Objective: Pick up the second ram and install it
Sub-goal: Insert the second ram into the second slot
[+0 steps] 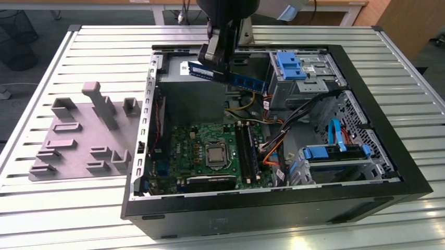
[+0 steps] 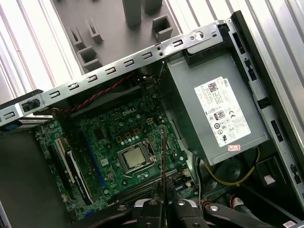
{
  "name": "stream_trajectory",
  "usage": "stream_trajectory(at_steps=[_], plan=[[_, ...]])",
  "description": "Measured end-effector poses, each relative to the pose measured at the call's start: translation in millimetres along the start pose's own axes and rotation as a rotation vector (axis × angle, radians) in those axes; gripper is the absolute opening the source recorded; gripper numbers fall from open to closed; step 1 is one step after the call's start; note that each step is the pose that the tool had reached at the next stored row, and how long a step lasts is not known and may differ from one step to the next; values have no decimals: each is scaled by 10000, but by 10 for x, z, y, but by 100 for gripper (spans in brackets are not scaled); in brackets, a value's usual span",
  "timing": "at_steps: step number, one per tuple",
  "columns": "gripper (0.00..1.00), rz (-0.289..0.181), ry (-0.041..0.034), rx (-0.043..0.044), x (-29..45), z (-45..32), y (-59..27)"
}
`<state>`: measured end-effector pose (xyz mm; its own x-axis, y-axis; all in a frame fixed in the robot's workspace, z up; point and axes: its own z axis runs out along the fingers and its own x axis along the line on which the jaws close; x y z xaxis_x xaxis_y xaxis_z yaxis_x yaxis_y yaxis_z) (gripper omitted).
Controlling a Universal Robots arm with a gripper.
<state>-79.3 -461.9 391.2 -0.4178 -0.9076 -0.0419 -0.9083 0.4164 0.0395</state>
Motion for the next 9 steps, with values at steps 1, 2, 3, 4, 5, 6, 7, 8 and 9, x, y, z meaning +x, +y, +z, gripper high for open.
stream_trajectory(at_steps=[1,2,3,4,5,6,7,8,9], plan=[[14,7,0,0,0,0,0],[14,16,-1,0,0,0,0],[14,23,-1,1,0,0,0],[14,30,-1,1,0,0,0],[14,38,-1,1,0,0,0],[14,45,-1,2,0,0,0],[14,52,-1,2,0,0,0],[14,60,-2,3,0,0,0],[14,68,-2,3,0,0,0]])
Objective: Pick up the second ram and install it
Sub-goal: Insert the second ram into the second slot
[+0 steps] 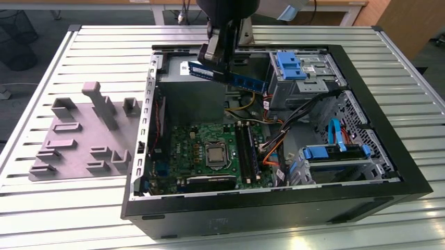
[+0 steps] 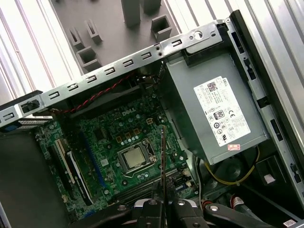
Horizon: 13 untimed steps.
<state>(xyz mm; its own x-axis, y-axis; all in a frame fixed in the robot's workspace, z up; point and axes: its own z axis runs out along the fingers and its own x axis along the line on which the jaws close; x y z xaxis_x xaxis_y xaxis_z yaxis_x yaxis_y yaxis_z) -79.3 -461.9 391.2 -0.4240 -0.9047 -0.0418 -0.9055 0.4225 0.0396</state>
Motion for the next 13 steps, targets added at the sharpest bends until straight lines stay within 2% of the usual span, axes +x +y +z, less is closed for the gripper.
stream_trajectory(at_steps=[1,2,13], plan=[[14,7,0,0,0,0,0],[14,281,-11,12,0,0,0],[14,364,-14,16,0,0,0]])
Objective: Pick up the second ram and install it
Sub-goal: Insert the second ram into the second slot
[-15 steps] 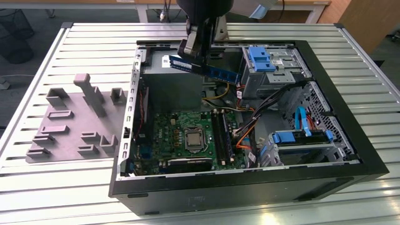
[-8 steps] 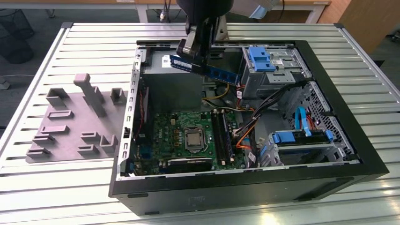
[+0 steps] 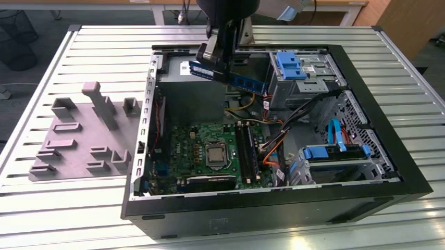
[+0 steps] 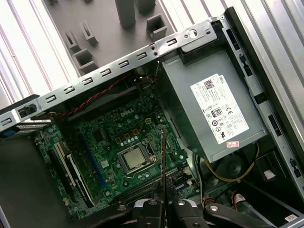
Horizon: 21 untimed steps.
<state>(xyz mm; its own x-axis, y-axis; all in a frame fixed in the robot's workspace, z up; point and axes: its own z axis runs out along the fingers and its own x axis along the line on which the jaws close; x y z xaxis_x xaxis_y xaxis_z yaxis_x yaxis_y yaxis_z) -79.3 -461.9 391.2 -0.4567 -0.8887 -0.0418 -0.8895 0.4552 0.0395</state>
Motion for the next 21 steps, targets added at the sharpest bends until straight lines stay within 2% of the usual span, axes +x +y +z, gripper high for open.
stream_trajectory(at_steps=[21], plan=[[14,158,-7,7,0,0,0]])
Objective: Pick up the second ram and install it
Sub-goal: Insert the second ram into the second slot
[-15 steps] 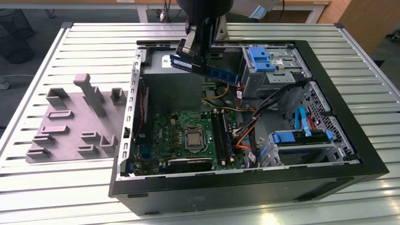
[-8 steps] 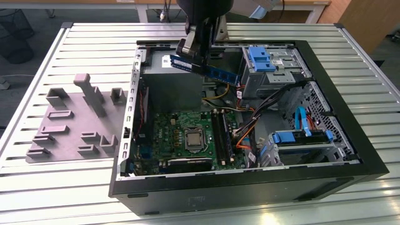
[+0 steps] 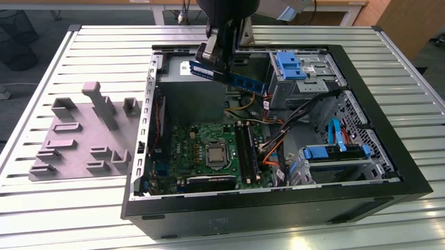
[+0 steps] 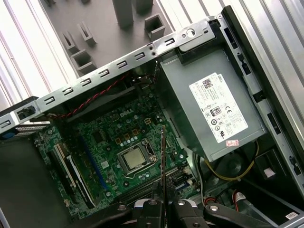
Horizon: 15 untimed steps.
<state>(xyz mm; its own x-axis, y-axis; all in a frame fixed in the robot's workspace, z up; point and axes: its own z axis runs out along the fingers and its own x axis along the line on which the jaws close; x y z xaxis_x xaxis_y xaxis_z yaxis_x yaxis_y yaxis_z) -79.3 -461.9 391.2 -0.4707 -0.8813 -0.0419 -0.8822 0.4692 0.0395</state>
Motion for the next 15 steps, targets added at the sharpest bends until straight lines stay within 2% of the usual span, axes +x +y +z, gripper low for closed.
stream_trajectory(at_steps=[8,10,13,15], plan=[[14,60,-1,2,0,0,0],[14,941,-37,40,0,0,0],[14,1359,-51,57,0,3,0],[14,1388,-54,58,0,5,0]])
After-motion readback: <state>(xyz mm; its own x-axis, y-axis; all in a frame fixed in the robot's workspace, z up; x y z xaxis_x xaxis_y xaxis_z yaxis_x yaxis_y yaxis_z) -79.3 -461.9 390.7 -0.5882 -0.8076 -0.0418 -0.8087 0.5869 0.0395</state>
